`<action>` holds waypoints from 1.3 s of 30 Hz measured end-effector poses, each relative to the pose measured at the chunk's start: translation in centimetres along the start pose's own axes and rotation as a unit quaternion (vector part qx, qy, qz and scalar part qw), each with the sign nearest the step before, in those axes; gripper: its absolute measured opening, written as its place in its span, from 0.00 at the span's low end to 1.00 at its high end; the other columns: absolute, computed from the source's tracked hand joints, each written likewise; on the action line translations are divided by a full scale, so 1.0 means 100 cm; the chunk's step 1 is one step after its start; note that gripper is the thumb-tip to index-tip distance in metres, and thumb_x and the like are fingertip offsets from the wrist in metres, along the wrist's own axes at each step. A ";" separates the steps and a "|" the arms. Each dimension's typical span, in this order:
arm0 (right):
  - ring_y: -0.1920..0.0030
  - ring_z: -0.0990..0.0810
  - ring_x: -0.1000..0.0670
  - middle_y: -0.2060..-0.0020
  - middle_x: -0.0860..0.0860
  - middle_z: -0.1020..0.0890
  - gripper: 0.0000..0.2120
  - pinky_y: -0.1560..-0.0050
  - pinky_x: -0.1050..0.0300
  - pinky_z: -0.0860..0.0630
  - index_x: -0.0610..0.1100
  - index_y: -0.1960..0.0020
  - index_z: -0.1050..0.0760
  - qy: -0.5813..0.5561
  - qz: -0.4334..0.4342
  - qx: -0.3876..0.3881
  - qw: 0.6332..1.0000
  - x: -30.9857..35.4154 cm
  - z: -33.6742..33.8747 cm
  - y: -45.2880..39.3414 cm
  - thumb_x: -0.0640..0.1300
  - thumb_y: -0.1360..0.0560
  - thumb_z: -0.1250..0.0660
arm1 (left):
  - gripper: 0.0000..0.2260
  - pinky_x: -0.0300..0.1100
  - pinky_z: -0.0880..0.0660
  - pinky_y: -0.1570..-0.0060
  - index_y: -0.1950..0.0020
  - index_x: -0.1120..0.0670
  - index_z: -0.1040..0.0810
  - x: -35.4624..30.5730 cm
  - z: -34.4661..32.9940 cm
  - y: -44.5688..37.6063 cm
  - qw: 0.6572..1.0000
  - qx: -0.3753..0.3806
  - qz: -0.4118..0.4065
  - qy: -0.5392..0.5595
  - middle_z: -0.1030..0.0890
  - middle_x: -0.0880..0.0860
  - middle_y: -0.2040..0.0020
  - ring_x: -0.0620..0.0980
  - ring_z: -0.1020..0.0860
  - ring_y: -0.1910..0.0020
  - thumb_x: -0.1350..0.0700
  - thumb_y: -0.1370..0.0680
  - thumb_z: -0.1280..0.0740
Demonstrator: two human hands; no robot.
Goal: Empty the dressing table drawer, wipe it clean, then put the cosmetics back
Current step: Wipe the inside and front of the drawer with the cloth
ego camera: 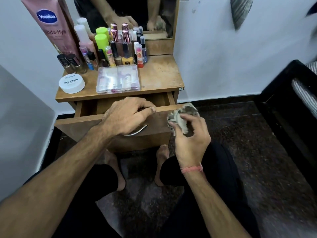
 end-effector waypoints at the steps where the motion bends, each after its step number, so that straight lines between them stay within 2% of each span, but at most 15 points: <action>1: 0.42 0.16 0.50 0.45 0.48 0.15 0.15 0.37 0.57 0.20 0.43 0.45 0.13 0.007 0.060 0.005 0.998 0.003 -0.002 0.001 0.36 0.30 0.16 | 0.19 0.55 0.24 0.36 0.36 0.34 0.14 0.000 -0.001 -0.001 1.000 0.002 0.006 0.002 0.16 0.32 0.36 0.46 0.19 0.35 0.35 0.17 0.42; 3: 0.42 0.16 0.49 0.44 0.48 0.16 0.15 0.38 0.56 0.19 0.41 0.44 0.13 0.020 0.105 0.008 0.994 0.003 -0.007 0.002 0.34 0.29 0.17 | 0.19 0.54 0.24 0.35 0.36 0.34 0.14 0.001 0.000 -0.001 1.000 0.000 0.018 0.015 0.15 0.32 0.36 0.46 0.19 0.35 0.36 0.18 0.42; 8: 0.41 0.20 0.55 0.44 0.51 0.19 0.18 0.36 0.57 0.23 0.45 0.43 0.19 0.007 -0.066 -0.017 0.998 -0.002 -0.009 0.003 0.41 0.29 0.16 | 0.14 0.51 0.27 0.38 0.39 0.36 0.11 -0.002 0.005 -0.003 0.998 0.008 0.032 0.044 0.17 0.29 0.42 0.43 0.20 0.37 0.42 0.15 0.37; 10: 0.39 0.20 0.50 0.41 0.47 0.19 0.17 0.32 0.61 0.24 0.41 0.40 0.17 0.044 0.026 0.021 0.998 0.001 -0.011 0.007 0.36 0.27 0.19 | 0.17 0.51 0.27 0.39 0.39 0.36 0.12 -0.004 0.005 -0.004 0.998 0.010 0.037 0.047 0.15 0.30 0.40 0.44 0.20 0.37 0.40 0.18 0.39; 13: 0.39 0.21 0.45 0.40 0.45 0.19 0.17 0.36 0.57 0.22 0.40 0.36 0.16 0.089 0.206 0.171 0.959 0.012 -0.024 0.019 0.30 0.24 0.27 | 0.19 0.52 0.25 0.36 0.39 0.35 0.12 -0.007 0.004 -0.003 0.999 0.014 0.027 0.035 0.14 0.33 0.37 0.44 0.19 0.36 0.40 0.19 0.41; 15: 0.40 0.22 0.46 0.40 0.47 0.19 0.17 0.41 0.53 0.20 0.41 0.37 0.16 0.097 0.229 0.220 0.943 0.014 -0.028 0.021 0.30 0.23 0.31 | 0.15 0.52 0.24 0.34 0.39 0.36 0.11 -0.002 0.008 -0.003 0.998 0.026 0.023 0.053 0.13 0.33 0.40 0.42 0.18 0.38 0.43 0.15 0.38; 18: 0.39 0.21 0.45 0.41 0.45 0.20 0.18 0.39 0.52 0.18 0.39 0.41 0.17 0.092 0.130 0.157 0.975 0.005 -0.026 0.013 0.27 0.28 0.27 | 0.15 0.48 0.26 0.26 0.44 0.40 0.08 0.023 0.028 0.003 0.979 0.062 0.069 0.181 0.12 0.35 0.41 0.37 0.17 0.37 0.47 0.13 0.36; 20: 0.40 0.22 0.50 0.40 0.46 0.21 0.18 0.36 0.69 0.25 0.41 0.42 0.19 0.053 -0.001 0.070 0.996 0.001 -0.019 0.005 0.29 0.29 0.23 | 0.21 0.50 0.26 0.23 0.46 0.47 0.07 0.038 0.039 0.011 0.960 0.065 0.087 0.256 0.09 0.45 0.42 0.43 0.13 0.40 0.47 0.10 0.41; 22: 0.42 0.22 0.54 0.41 0.49 0.22 0.18 0.37 0.77 0.32 0.41 0.41 0.20 0.019 -0.046 0.021 0.999 0.003 -0.017 0.002 0.34 0.27 0.20 | 0.28 0.53 0.25 0.24 0.44 0.52 0.07 0.045 0.042 0.017 0.951 0.059 0.099 0.287 0.08 0.52 0.45 0.50 0.11 0.42 0.48 0.08 0.48; 24: 0.38 0.22 0.51 0.40 0.47 0.23 0.18 0.33 0.73 0.32 0.39 0.38 0.20 0.023 -0.007 0.025 0.999 0.006 -0.020 0.009 0.36 0.25 0.21 | 0.33 0.56 0.26 0.24 0.43 0.52 0.07 0.045 0.038 0.016 0.949 0.059 0.105 0.293 0.08 0.55 0.45 0.54 0.12 0.41 0.44 0.09 0.52; 27: 0.34 0.22 0.41 0.36 0.40 0.21 0.22 0.27 0.61 0.29 0.37 0.32 0.18 0.047 0.166 0.134 0.976 0.020 -0.037 0.028 0.29 0.26 0.28 | 0.35 0.61 0.28 0.22 0.43 0.50 0.07 0.045 0.034 0.013 0.942 0.063 0.126 0.306 0.09 0.54 0.45 0.57 0.12 0.40 0.36 0.14 0.52; 29: 0.34 0.22 0.40 0.37 0.42 0.19 0.22 0.29 0.54 0.25 0.38 0.31 0.17 0.047 0.268 0.215 0.938 0.031 -0.055 0.036 0.27 0.24 0.32 | 0.36 0.63 0.30 0.22 0.43 0.50 0.07 0.046 0.034 0.012 0.944 0.073 0.117 0.301 0.09 0.53 0.45 0.58 0.13 0.39 0.34 0.17 0.52; 32: 0.34 0.22 0.41 0.36 0.45 0.18 0.22 0.33 0.49 0.22 0.41 0.31 0.17 0.062 0.321 0.253 0.911 0.037 -0.063 0.036 0.28 0.21 0.34 | 0.36 0.63 0.30 0.21 0.42 0.51 0.07 0.052 0.041 0.015 0.944 0.080 0.112 0.300 0.09 0.55 0.43 0.57 0.13 0.38 0.35 0.17 0.52; 35: 0.35 0.23 0.40 0.37 0.43 0.19 0.24 0.32 0.52 0.24 0.39 0.34 0.17 0.119 0.270 0.206 0.933 0.028 -0.049 0.026 0.25 0.28 0.32 | 0.35 0.55 0.27 0.27 0.38 0.52 0.09 0.066 0.059 0.022 0.947 0.063 0.117 0.294 0.09 0.55 0.44 0.55 0.12 0.41 0.39 0.16 0.53; 39: 0.40 0.25 0.41 0.41 0.40 0.23 0.26 0.31 0.70 0.36 0.39 0.35 0.19 0.112 0.126 0.102 0.980 0.022 -0.038 0.021 0.24 0.31 0.29 | 0.33 0.51 0.26 0.36 0.40 0.53 0.09 0.104 0.082 0.052 0.948 0.053 0.155 0.274 0.08 0.54 0.48 0.50 0.12 0.48 0.43 0.10 0.54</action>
Point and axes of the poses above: each hand's wrist, its own y-axis away from the middle knuckle, its own z-axis out of the back of the hand, x = y × z, the point moved 1 cm from there along -y, towards the middle knuckle
